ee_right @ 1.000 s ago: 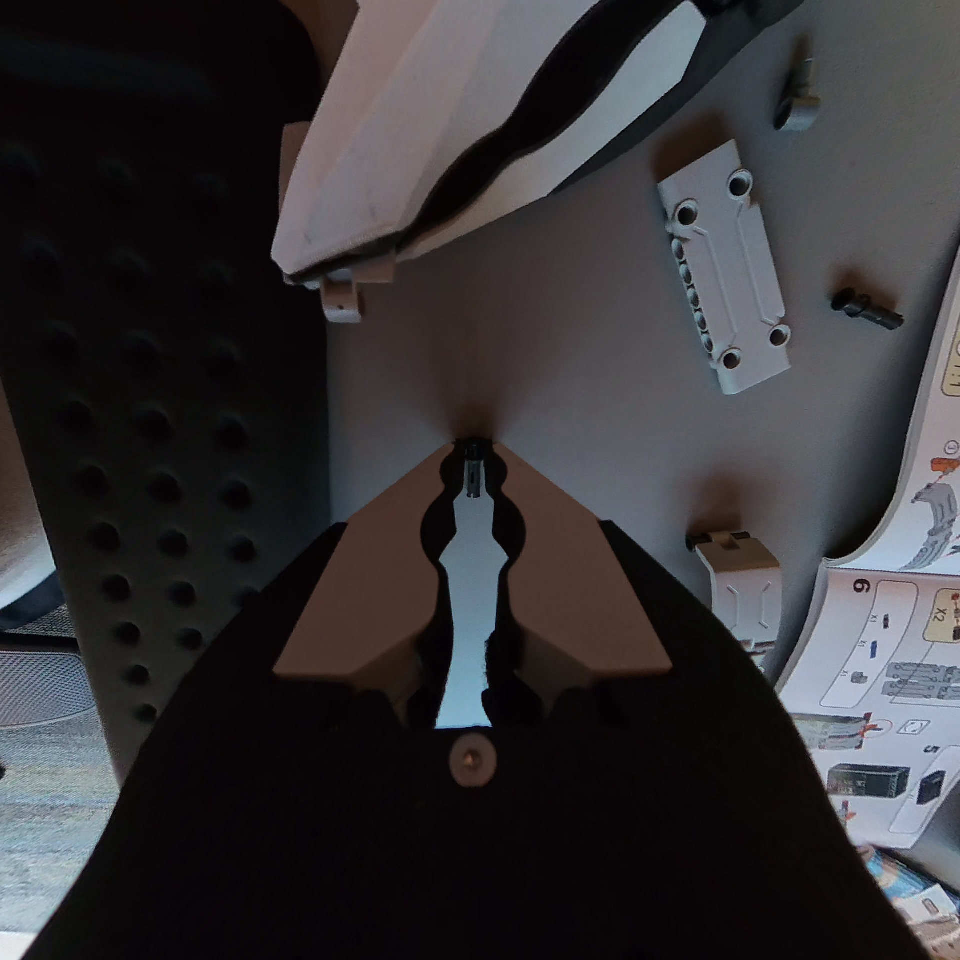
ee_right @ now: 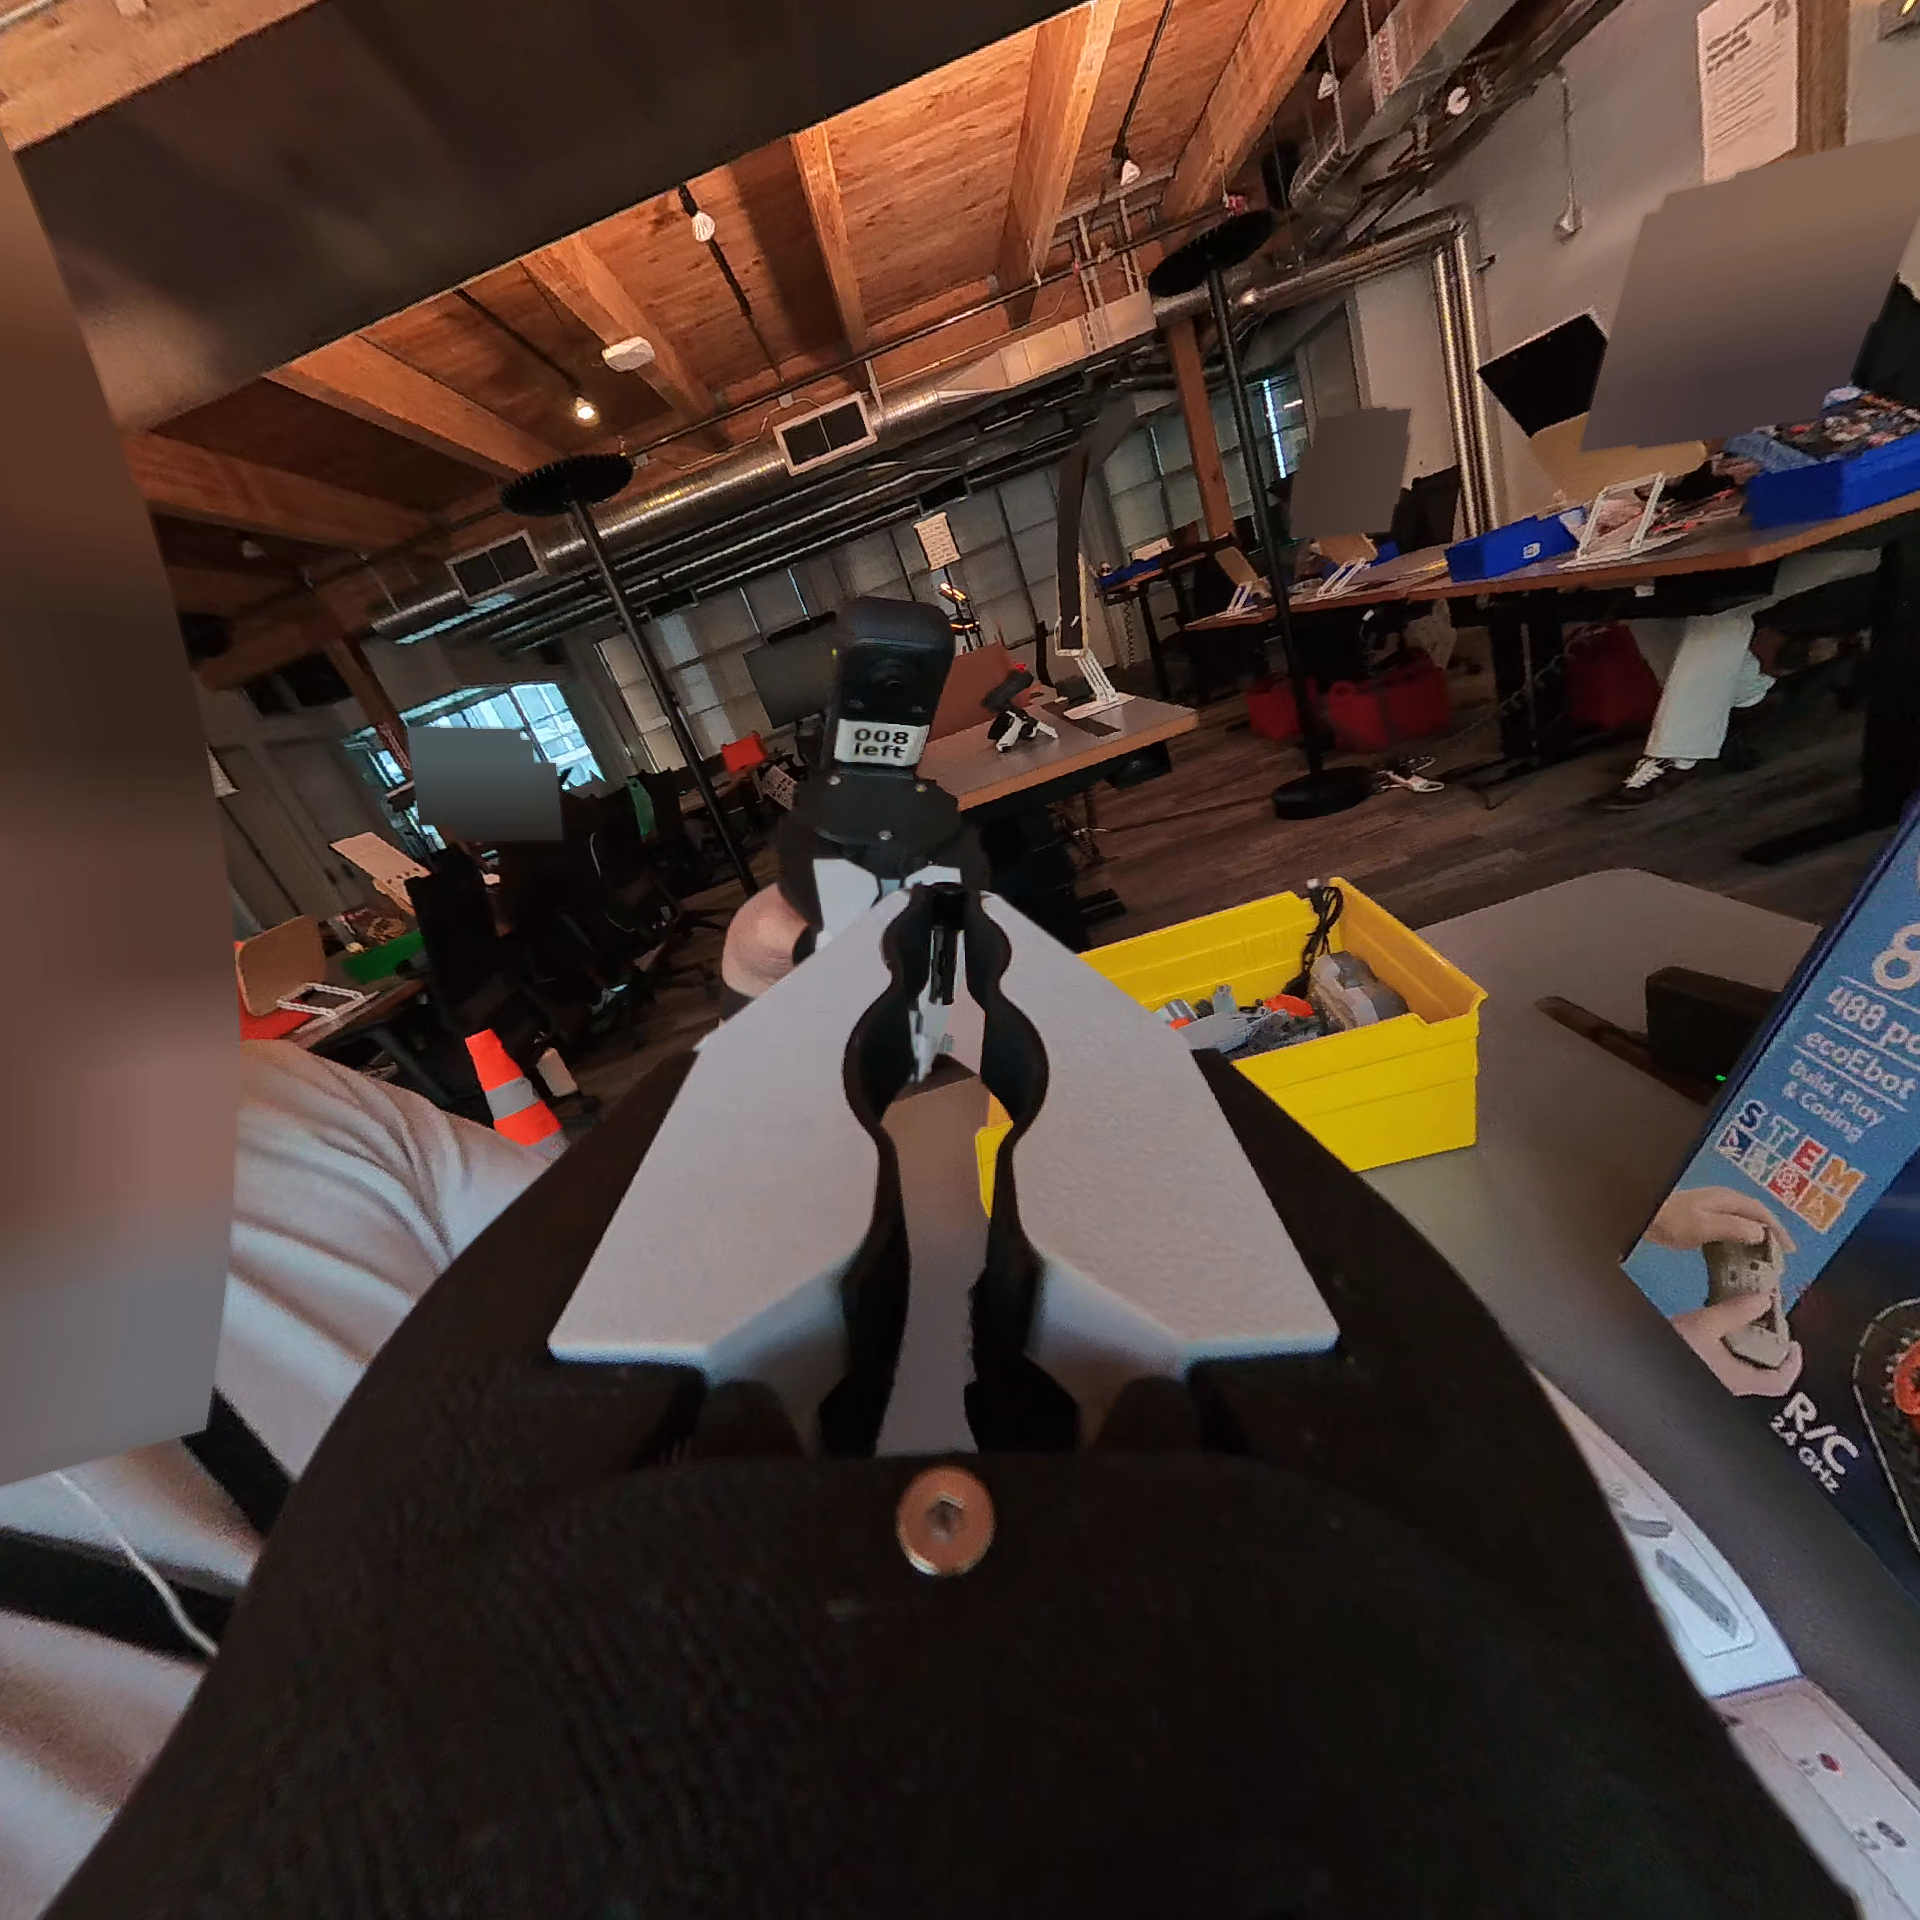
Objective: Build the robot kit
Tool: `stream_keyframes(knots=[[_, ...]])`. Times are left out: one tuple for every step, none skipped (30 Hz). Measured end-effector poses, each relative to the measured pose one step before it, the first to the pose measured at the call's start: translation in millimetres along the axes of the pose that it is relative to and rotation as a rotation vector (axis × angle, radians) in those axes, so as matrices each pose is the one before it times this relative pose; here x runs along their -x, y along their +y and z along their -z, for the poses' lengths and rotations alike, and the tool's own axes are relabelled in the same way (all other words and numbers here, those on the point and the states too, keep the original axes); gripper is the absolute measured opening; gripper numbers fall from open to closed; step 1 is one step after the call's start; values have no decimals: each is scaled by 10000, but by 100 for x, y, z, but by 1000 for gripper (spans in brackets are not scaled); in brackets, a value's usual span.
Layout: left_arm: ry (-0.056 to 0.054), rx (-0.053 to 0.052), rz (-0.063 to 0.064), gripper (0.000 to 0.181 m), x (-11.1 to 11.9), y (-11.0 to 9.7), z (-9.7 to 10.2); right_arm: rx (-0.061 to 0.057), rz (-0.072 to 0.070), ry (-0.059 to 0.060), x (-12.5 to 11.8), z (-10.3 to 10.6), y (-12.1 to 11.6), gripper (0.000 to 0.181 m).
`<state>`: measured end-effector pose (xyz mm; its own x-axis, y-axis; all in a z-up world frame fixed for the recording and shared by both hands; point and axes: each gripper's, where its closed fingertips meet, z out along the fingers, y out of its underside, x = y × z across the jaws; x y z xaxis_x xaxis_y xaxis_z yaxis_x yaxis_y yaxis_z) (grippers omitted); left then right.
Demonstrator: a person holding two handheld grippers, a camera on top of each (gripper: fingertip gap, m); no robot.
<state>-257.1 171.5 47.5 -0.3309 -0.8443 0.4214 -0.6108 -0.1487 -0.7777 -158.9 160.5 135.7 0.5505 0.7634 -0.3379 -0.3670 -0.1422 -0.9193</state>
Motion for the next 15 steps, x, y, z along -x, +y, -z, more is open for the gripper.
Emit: stream_keyframes(knots=[[515,-442,422,1,-389,-181,594,13,-309,-89,-399,201,123,3],[932,-460,405,0,-889,-356,392,19,-350,-75,-592,139,219,3],[694,-178,370,0,-374,-90,150,-4,-368,-6,-819,103,257,3],[174,-2,267,0,558,76,-39,-29,-393,22,-925,63,277,3],[-57,19,312,0,1075,13,-179,-69,-396,7,-857,42,261,3],[109,78,428,0,990,32,-383,-36,-366,-45,-705,23,314,3],[351,293,430,0,749,326,-555,38,-285,-77,-582,20,419,3],[534,419,413,0,574,398,-629,92,-200,7,-640,25,506,3],[570,311,401,0,610,187,-591,125,-135,135,-766,16,546,3],[494,170,392,0,762,-22,-476,160,-51,213,-831,-1,568,3],[338,93,408,0,933,-109,-308,150,11,192,-706,-14,484,3],[198,44,371,0,960,-114,-177,102,1,100,-488,-15,353,3],[70,21,302,0,914,-90,-63,63,-77,14,-300,-11,240,3],[-6,80,241,0,792,56,-24,10,-124,-26,-224,7,117,3],[17,111,158,0,504,131,-41,9,-104,-42,-189,11,133,3]])
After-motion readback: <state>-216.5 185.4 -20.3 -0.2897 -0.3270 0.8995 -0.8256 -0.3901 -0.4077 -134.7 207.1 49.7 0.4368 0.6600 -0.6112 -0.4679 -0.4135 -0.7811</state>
